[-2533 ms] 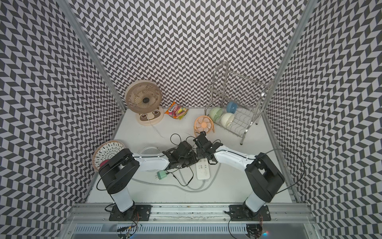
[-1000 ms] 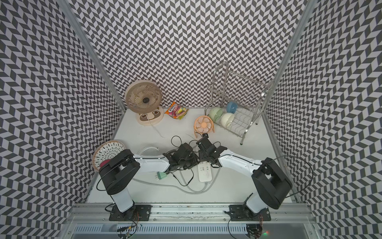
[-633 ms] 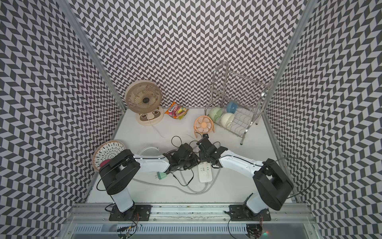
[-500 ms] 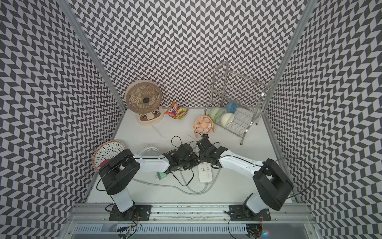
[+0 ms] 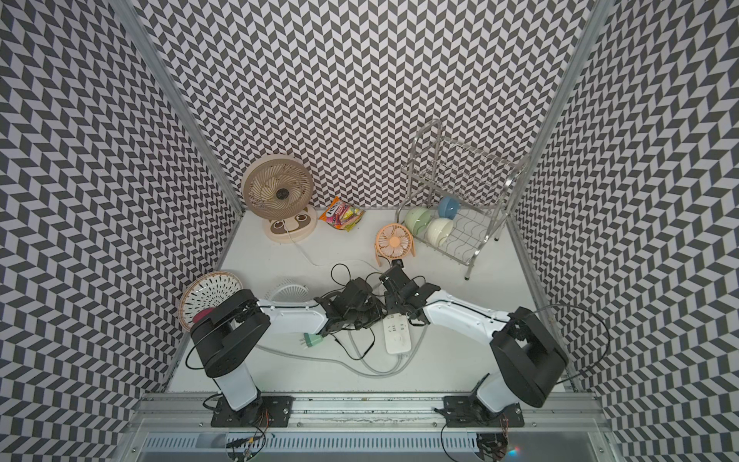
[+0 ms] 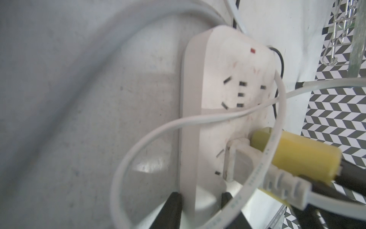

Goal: Unplug the desk fan from the power strip
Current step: Remove the plug from the socket.

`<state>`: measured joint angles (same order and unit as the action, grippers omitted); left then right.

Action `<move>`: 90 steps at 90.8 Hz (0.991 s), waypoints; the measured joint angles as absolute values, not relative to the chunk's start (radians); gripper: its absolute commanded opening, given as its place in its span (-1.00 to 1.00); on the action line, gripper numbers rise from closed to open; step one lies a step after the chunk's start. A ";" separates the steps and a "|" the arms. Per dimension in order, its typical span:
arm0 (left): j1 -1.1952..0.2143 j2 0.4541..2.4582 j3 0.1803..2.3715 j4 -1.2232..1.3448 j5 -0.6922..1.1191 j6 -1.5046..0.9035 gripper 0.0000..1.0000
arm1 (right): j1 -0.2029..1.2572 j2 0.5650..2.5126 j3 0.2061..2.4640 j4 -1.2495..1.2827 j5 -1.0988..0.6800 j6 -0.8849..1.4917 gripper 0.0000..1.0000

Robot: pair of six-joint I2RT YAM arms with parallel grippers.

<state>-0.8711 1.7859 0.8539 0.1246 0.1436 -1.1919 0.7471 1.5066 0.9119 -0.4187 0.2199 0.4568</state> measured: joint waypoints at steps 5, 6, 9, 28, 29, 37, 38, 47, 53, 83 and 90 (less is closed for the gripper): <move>-0.871 1.787 0.854 0.126 0.144 -1.192 -0.25 | 0.740 1.504 0.911 -0.420 0.210 0.456 -0.65; -0.871 1.788 0.854 0.127 0.144 -1.192 -0.25 | 0.739 1.504 0.911 -0.421 0.208 0.456 -0.65; -0.871 1.788 0.854 0.127 0.144 -1.192 -0.25 | 0.739 1.504 0.912 -0.421 0.206 0.456 -0.65; -0.879 1.789 0.854 0.127 0.162 -1.205 -0.28 | 0.775 1.504 0.925 -0.447 0.241 0.451 -0.60; -0.881 1.790 0.854 0.127 0.162 -1.205 -0.29 | 0.776 1.504 0.925 -0.448 0.243 0.451 -0.60; -0.891 1.798 0.854 0.139 0.164 -1.218 -0.29 | 0.760 1.499 0.925 -0.462 0.244 0.445 -0.60; -0.892 1.799 0.854 0.141 0.164 -1.219 -0.29 | 0.757 1.497 0.925 -0.465 0.239 0.445 -0.61; -0.904 1.814 0.858 0.175 0.155 -1.230 -0.29 | 0.715 1.483 0.921 -0.478 0.199 0.438 -0.63; -0.906 1.817 0.858 0.181 0.150 -1.234 -0.29 | 0.711 1.481 0.921 -0.480 0.189 0.436 -0.63; -0.910 1.816 0.859 0.180 0.151 -1.251 -0.30 | 0.729 1.459 0.895 -0.465 0.224 0.434 -0.61; -0.912 1.820 0.859 0.189 0.147 -1.251 -0.29 | 0.715 1.453 0.891 -0.467 0.208 0.434 -0.62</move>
<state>-0.9119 1.8198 0.8589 0.1894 0.1474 -1.2510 0.7147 1.4532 0.8909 -0.4667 0.2081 0.4343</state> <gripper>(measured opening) 0.355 0.270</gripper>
